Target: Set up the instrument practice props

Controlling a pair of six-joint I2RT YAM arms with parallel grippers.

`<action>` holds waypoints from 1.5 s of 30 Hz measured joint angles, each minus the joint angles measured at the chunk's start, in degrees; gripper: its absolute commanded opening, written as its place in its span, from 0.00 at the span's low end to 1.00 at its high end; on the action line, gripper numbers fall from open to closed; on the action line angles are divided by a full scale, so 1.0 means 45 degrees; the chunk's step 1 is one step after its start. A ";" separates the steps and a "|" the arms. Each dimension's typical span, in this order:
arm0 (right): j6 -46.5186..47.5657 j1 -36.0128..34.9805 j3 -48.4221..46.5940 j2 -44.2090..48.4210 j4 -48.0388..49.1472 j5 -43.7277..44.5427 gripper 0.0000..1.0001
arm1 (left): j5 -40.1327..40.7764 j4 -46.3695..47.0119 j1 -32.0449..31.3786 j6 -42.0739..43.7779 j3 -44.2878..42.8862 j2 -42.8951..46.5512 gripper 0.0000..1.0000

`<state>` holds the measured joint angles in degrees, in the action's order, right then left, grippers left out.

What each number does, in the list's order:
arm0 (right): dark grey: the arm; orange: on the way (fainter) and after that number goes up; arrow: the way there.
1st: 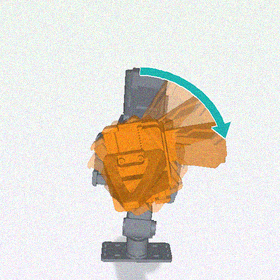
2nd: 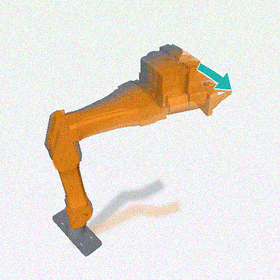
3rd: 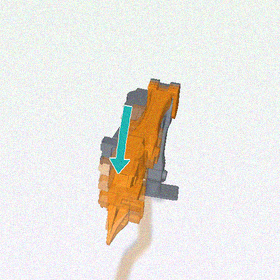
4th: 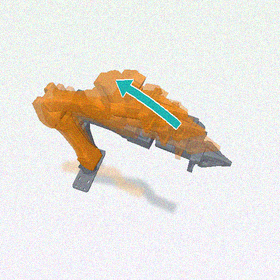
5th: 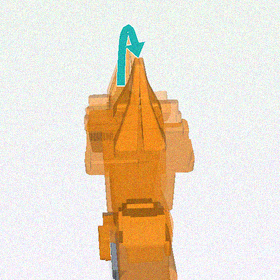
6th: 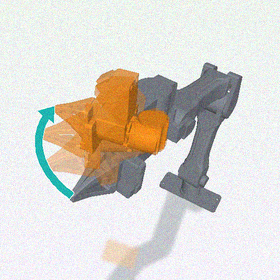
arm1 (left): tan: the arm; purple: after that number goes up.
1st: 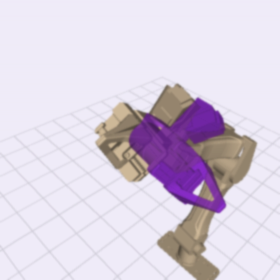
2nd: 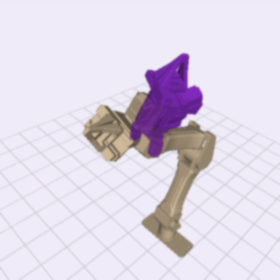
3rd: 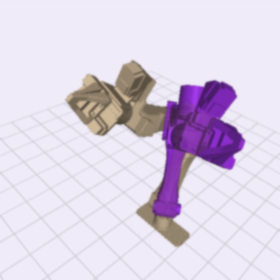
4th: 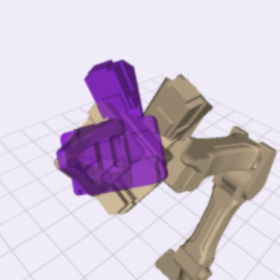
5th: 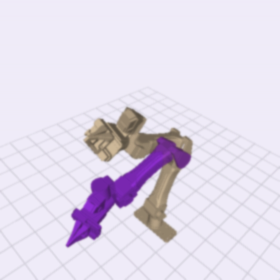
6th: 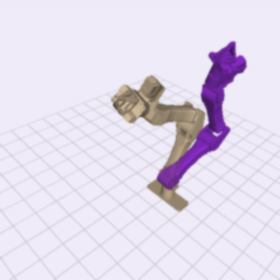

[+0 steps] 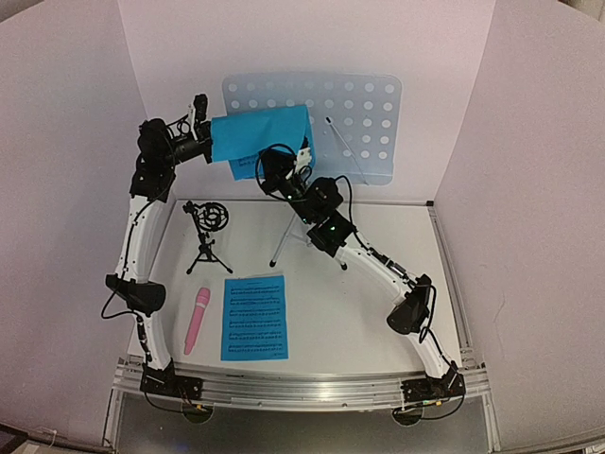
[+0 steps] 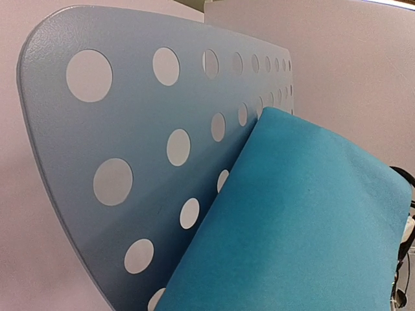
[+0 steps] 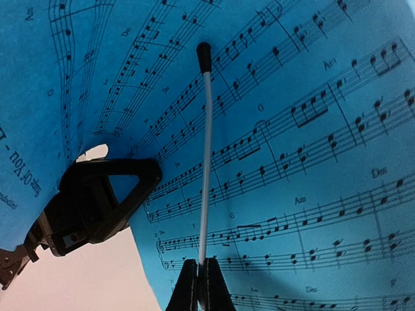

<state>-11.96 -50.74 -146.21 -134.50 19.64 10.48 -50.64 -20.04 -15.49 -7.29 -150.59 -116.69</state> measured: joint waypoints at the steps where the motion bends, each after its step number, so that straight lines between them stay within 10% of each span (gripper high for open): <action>1: 0.0003 0.0000 0.0000 0.0000 -0.0003 0.0000 0.00 | 0.0054 -0.0142 0.0000 0.0154 -0.0074 -0.0009 0.00; 45: 0.0315 -0.0243 0.0029 0.0015 0.0010 0.0973 0.00 | 0.2060 -0.0379 -0.0884 0.5015 -0.0210 -0.0472 0.00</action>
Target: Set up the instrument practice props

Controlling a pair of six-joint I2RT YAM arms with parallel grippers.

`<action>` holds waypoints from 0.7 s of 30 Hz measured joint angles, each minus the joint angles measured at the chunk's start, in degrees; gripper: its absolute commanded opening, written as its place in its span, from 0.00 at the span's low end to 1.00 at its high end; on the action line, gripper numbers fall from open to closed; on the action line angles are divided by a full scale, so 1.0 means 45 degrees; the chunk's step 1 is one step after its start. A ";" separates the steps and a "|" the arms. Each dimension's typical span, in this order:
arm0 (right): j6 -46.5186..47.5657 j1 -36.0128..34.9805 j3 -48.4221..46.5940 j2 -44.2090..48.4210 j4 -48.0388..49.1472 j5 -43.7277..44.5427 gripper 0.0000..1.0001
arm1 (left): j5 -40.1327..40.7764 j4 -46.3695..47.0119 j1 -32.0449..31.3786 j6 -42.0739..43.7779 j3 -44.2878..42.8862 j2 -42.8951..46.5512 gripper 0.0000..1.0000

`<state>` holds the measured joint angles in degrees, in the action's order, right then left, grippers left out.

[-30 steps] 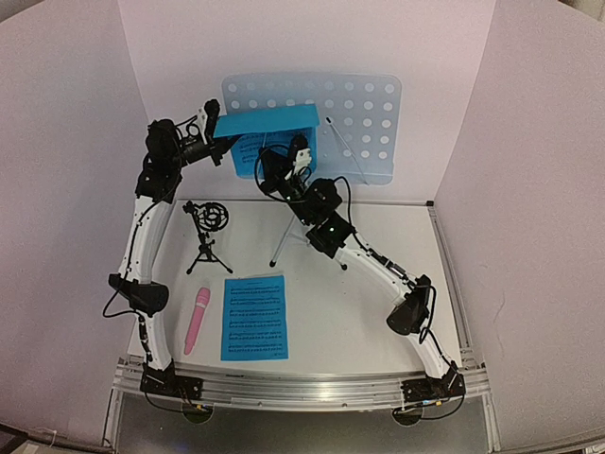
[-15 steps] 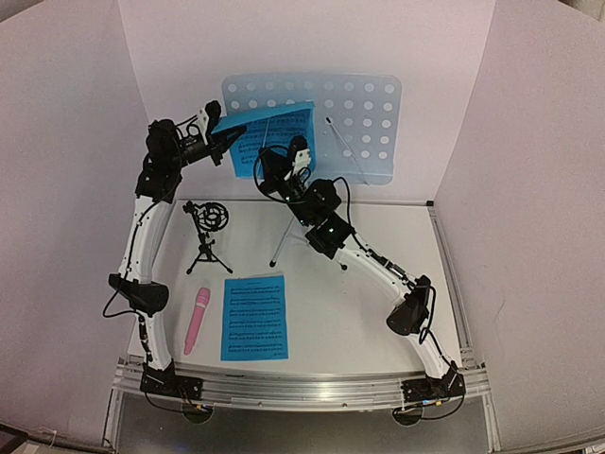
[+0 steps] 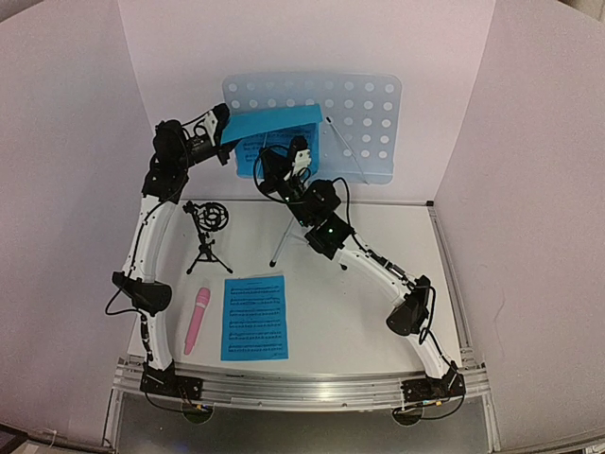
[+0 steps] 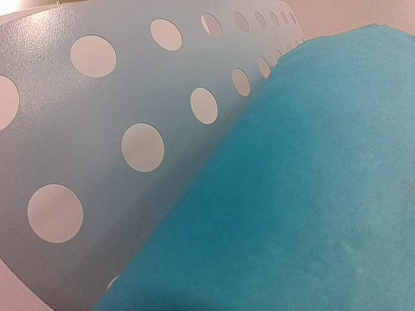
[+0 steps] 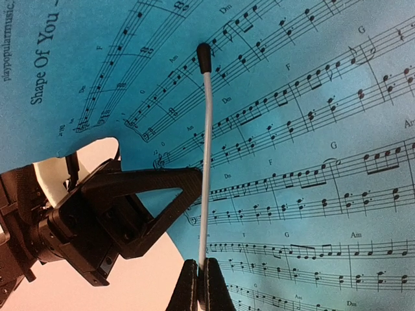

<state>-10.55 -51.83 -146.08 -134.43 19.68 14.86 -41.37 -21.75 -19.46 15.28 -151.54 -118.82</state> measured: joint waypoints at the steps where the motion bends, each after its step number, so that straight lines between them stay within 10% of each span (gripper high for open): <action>1: 0.0000 0.0000 0.0000 0.0000 0.0000 -0.0002 0.00 | 0.0020 0.0053 -0.0010 0.0038 -0.0002 -0.0012 0.00; 21: 0.0000 0.0005 0.0039 0.0000 0.0039 0.0063 0.02 | 0.0328 0.0406 -0.0025 0.0653 -0.0021 -0.0045 0.00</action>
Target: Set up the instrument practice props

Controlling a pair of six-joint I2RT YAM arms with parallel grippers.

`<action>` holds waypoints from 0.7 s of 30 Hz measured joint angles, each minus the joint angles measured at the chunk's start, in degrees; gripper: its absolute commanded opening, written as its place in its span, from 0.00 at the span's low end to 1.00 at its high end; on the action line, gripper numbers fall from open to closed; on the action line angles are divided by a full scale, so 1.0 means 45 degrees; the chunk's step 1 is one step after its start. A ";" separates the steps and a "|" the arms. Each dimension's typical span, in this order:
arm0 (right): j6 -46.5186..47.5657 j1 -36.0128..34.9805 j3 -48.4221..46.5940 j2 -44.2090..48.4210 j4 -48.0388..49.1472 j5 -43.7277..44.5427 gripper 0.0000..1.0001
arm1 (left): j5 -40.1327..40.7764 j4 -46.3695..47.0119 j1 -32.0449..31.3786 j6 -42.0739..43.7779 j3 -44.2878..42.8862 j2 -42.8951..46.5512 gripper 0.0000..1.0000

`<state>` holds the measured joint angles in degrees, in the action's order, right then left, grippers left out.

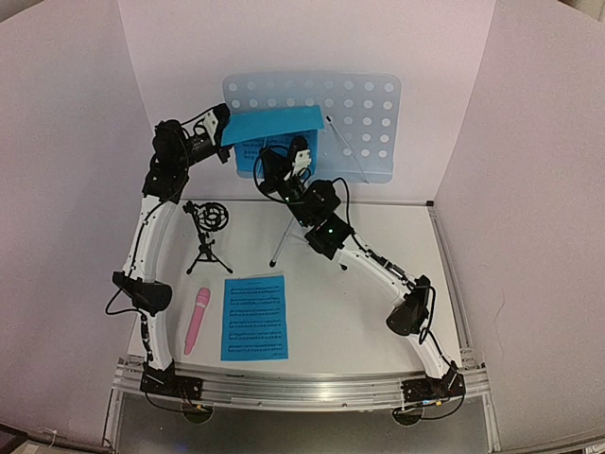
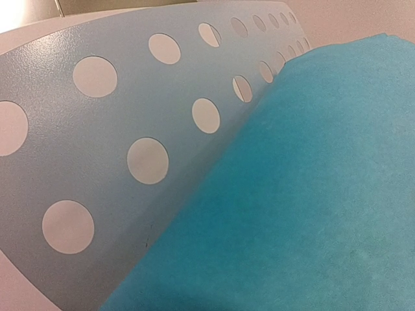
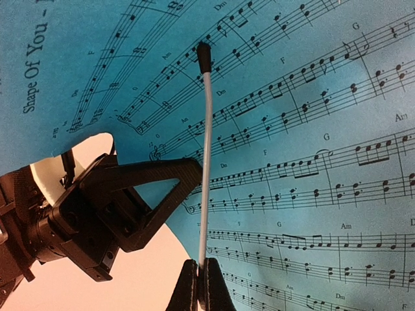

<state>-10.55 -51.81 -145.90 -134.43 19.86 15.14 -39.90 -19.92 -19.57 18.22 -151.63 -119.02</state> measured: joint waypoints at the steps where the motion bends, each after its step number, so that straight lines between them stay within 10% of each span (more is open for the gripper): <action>1: -0.0004 0.0000 0.0008 0.0000 0.0011 0.0026 0.05 | 0.0004 0.0000 0.0000 0.0004 0.0000 0.0000 0.00; 13: -0.0202 -0.0053 0.0139 0.0000 0.0040 0.0168 0.16 | 0.0048 0.0087 0.0000 0.0301 0.0238 0.0000 0.00; 21: -0.0304 -0.0053 0.0501 0.0183 0.0061 0.0158 0.17 | 0.0168 0.0416 -0.0003 0.0592 0.0367 0.0003 0.29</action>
<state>-11.92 -52.05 -143.65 -133.61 20.13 15.85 -39.14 -18.05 -19.59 20.88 -149.98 -119.01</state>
